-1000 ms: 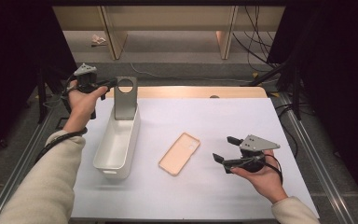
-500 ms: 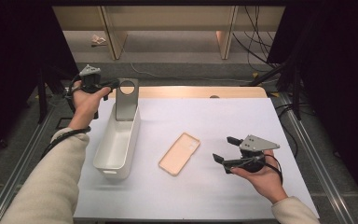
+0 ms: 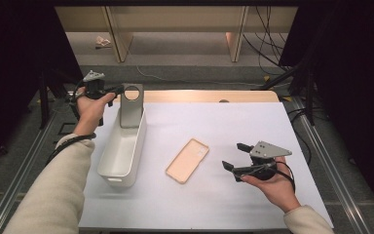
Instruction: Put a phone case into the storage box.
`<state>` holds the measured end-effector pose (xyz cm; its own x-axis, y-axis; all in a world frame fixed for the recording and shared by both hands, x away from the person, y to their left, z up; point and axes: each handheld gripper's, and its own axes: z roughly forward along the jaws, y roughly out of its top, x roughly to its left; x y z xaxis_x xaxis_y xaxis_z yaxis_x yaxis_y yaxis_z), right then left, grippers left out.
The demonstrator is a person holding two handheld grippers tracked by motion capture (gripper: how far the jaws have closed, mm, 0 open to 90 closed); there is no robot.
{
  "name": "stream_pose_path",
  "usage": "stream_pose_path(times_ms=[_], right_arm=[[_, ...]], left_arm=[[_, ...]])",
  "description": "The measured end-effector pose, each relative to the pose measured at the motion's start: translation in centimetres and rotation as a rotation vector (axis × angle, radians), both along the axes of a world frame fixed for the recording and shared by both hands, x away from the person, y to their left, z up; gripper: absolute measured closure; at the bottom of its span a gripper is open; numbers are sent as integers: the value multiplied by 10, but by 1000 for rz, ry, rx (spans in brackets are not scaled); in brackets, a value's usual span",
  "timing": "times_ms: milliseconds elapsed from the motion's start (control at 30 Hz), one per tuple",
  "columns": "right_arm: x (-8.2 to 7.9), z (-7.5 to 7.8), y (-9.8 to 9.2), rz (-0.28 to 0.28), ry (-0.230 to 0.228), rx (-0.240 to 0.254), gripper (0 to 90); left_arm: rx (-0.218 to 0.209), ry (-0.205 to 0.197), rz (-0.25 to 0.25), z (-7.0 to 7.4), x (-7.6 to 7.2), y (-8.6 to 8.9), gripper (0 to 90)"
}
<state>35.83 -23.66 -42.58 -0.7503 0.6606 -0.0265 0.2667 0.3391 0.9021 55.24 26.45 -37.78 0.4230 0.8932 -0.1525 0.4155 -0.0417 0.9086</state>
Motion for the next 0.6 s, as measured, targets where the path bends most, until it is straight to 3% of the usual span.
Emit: stream_pose_path(times_ms=[467,600], right_arm=[[0,0,0,2,-1,-1,188],[0,0,0,2,0,-1,187]], left_arm=[[-20,31,29,-16,2,4,808],[2,42,35,-19,3,3,800]])
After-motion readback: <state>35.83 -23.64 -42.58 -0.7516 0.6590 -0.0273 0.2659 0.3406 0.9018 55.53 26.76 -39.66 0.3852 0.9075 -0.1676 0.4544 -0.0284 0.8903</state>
